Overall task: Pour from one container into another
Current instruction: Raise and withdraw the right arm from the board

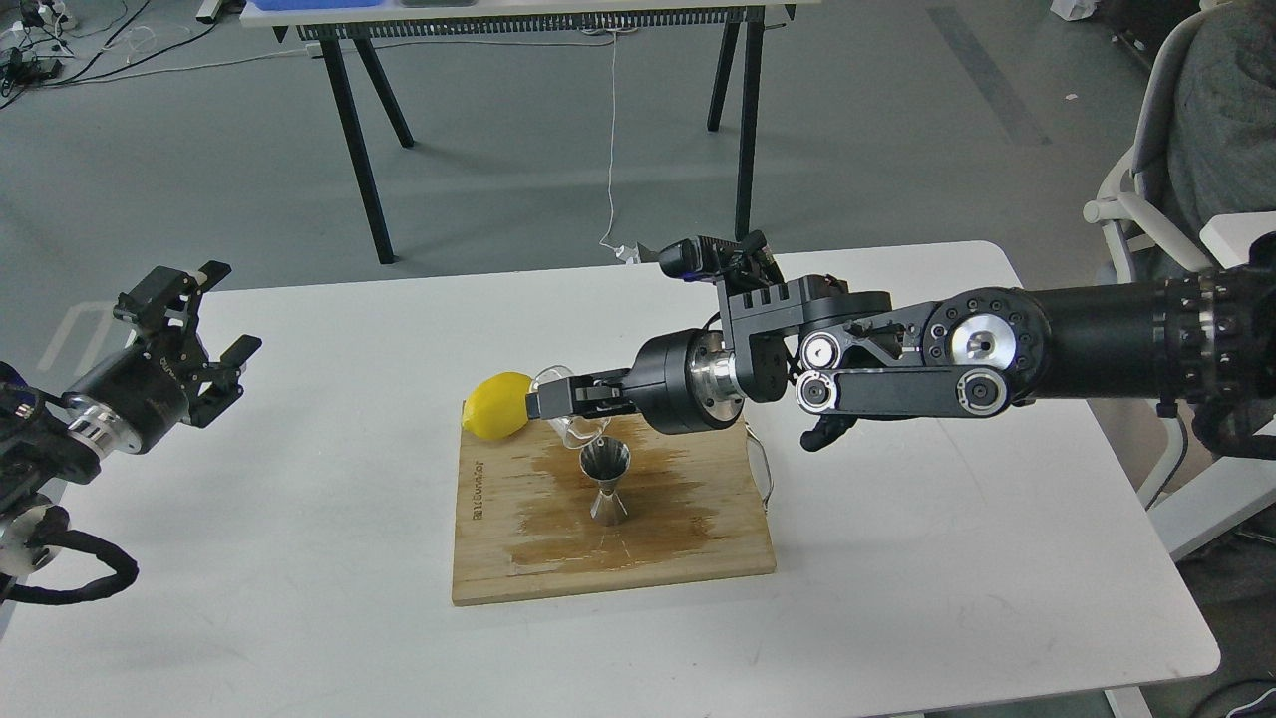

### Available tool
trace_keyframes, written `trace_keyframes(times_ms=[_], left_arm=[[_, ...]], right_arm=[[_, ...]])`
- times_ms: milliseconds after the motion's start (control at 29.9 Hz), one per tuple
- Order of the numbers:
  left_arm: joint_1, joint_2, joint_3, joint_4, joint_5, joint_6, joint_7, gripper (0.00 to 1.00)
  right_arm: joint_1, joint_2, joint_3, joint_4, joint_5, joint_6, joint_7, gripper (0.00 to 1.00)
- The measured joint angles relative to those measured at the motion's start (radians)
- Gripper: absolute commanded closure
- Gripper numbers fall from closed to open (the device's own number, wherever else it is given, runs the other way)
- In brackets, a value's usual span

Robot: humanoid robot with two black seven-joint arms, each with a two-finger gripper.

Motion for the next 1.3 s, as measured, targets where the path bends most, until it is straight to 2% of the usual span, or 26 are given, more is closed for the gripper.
trace_keyframes(times_ms=[434, 568, 735, 902, 1069, 1303], left_arm=[[0.0, 0.0, 0.0, 0.0, 0.0, 0.0, 0.0, 0.01], [0.0, 0.0, 0.0, 0.0, 0.0, 0.0, 0.0, 0.01], [0.0, 0.0, 0.001, 0.0, 0.001, 0.0, 0.0, 0.01], [0.0, 0.0, 0.002, 0.0, 0.002, 0.0, 0.0, 0.01], [0.0, 0.002, 0.001, 0.0, 0.001, 0.0, 0.0, 0.01], [0.0, -0.005, -0.028, -0.002, 0.0, 0.0, 0.0, 0.01]], right_arm=[[-0.007, -0.009, 0.008, -0.005, 0.018, -0.015, 0.003, 0.74], [-0.035, -0.035, 0.066, -0.006, 0.138, -0.027, 0.0, 0.74], [-0.148, -0.081, 0.237, -0.01, 0.352, -0.033, -0.002, 0.74], [-0.346, -0.167, 0.522, -0.015, 0.627, -0.046, 0.001, 0.74], [-0.666, -0.255, 0.917, -0.033, 0.851, -0.047, 0.004, 0.74], [-1.13, -0.226, 1.458, -0.071, 1.023, -0.048, 0.001, 0.75]])
